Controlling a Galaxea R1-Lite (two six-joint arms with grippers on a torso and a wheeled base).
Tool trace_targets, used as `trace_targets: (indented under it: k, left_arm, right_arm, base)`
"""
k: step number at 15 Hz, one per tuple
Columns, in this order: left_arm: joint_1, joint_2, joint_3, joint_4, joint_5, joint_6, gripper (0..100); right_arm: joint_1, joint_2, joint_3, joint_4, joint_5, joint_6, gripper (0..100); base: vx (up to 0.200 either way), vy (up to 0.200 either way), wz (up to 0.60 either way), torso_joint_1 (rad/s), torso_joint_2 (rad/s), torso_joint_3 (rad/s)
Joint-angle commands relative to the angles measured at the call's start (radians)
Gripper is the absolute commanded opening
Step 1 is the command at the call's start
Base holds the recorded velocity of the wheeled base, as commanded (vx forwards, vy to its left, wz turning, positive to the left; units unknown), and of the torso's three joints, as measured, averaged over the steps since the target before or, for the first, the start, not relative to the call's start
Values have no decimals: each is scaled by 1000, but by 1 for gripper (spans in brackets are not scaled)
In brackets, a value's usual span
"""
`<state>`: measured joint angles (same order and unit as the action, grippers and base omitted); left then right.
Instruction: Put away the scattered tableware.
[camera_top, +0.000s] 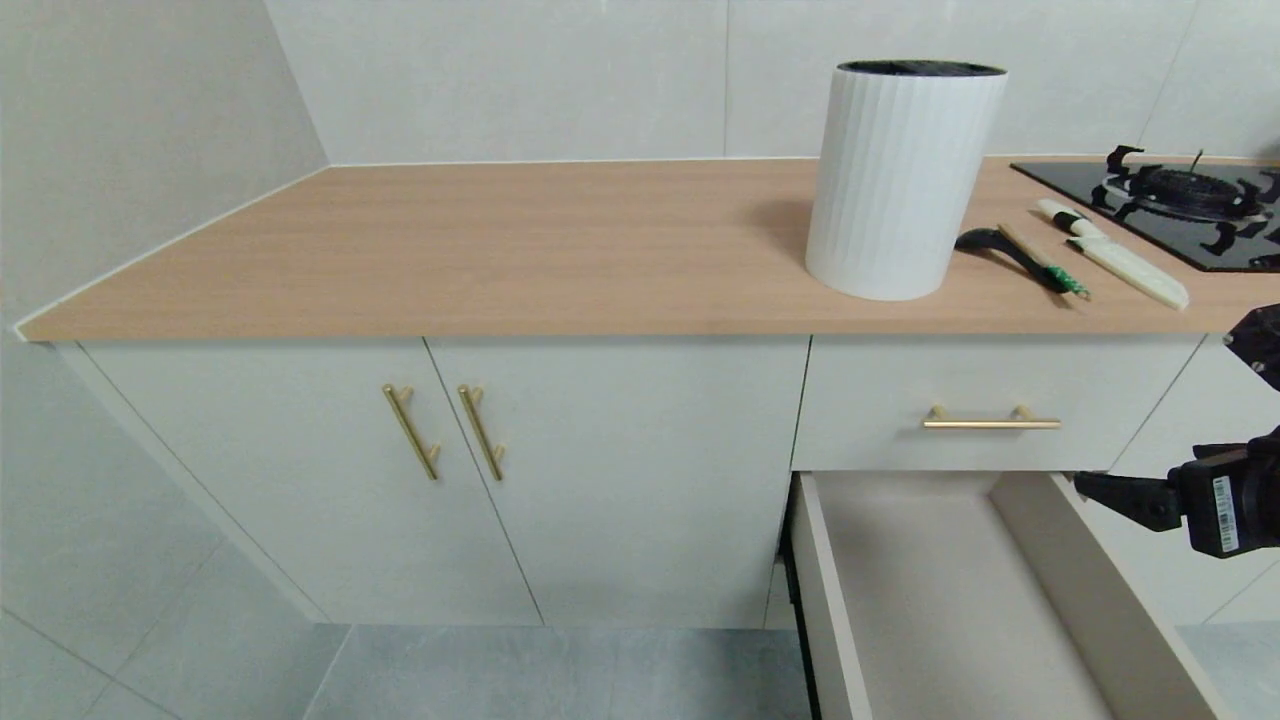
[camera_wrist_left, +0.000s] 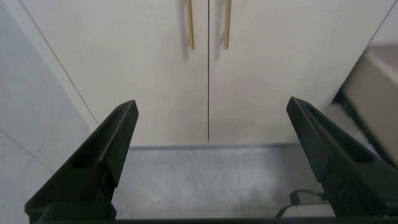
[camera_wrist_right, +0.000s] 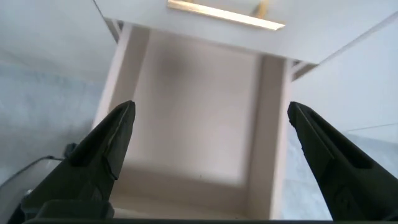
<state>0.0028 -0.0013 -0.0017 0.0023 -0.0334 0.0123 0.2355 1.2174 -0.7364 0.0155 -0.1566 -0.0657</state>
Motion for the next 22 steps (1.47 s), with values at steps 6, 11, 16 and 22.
trace_targets:
  k: [6, 11, 16, 22]
  left_arm:
    - [0, 1, 0, 1, 0, 0, 100]
    - [0, 1, 0, 1, 0, 0, 100]
    - [0, 1, 0, 1, 0, 0, 100]
    - [0, 1, 0, 1, 0, 0, 100]
  right_arm:
    - [-48, 10, -11, -149, 37, -11, 100]
    - [-113, 165, -405, 101, 54, 98, 100]
    - [-136, 372, -626, 208, -14, 173, 100]
    - [-159, 465, -647, 144, -17, 173, 100]
  base:
    - [0, 0, 0, 184, -234, -126]
    - [0, 0, 0, 0, 0, 0]
    - [0, 0, 0, 0, 0, 0]
    - [0, 0, 0, 0, 0, 0]
